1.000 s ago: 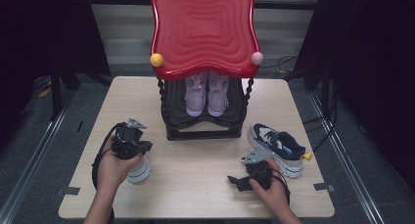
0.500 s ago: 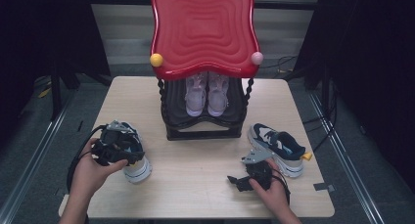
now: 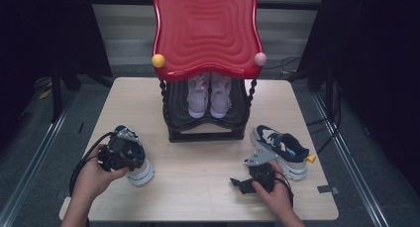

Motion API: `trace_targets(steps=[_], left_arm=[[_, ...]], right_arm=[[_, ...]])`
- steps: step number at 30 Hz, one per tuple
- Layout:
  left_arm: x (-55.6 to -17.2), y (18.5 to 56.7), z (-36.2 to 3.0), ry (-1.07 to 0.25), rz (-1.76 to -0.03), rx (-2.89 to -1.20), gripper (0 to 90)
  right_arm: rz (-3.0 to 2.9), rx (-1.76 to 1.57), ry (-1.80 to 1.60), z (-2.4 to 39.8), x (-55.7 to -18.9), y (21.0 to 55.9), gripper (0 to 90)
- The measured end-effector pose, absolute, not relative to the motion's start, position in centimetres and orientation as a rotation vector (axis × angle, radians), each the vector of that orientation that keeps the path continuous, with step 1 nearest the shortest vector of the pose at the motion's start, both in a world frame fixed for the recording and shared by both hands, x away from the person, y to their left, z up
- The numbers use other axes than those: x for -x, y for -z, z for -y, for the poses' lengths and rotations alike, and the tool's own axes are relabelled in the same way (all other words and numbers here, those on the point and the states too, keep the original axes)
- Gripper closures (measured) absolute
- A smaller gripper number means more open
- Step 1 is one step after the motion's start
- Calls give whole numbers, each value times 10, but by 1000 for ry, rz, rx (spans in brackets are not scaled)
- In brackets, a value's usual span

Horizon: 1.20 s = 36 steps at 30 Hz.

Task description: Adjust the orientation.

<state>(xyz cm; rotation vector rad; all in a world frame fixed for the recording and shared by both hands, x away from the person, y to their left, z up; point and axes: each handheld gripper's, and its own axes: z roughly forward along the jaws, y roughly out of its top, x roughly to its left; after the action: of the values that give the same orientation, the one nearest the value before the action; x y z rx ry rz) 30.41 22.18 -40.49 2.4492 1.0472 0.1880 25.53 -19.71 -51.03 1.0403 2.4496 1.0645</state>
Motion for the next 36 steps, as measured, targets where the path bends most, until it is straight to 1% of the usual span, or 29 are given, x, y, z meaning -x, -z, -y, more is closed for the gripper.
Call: trace_targets(steps=[2,6,11,12,13,14,15,16,21,23,27,36], left_arm=[[-306,404,-215,-186,-1085,-2437,698],[-311,404,-202,-180,-1099,-2415,704],[-316,405,-188,-150,-1073,-2435,691],[-317,404,-188,-140,-1073,-2439,677],[-318,404,-188,-116,-1074,-2439,639],[-320,403,-188,-88,-1066,-2460,573],[-320,402,-188,-88,-1075,-2473,522],[-321,401,-188,-98,-1085,-2484,498],[-328,400,-188,-11,-1106,-2562,464],[-331,401,-187,3,-1105,-2589,455],[-338,401,-183,38,-1073,-2639,463],[-348,405,-169,126,-1021,-2743,550]], right_arm=[[-2450,-1041,-1065,197,-255,510,127],[-2449,-1041,-1065,197,-255,510,127],[-2450,-1040,-1064,197,-255,510,127],[-2450,-1040,-1064,197,-255,510,127],[-2450,-1041,-1064,197,-255,510,127],[-2450,-1040,-1064,197,-255,510,127],[-2449,-1040,-1065,197,-255,510,127],[-2450,-1041,-1064,197,-255,510,127],[-2450,-1041,-1065,197,-255,510,127],[-2450,-1041,-1065,197,-255,510,127],[-2450,-1040,-1065,197,-255,510,127],[-2450,-1041,-1065,197,-255,510,127]])
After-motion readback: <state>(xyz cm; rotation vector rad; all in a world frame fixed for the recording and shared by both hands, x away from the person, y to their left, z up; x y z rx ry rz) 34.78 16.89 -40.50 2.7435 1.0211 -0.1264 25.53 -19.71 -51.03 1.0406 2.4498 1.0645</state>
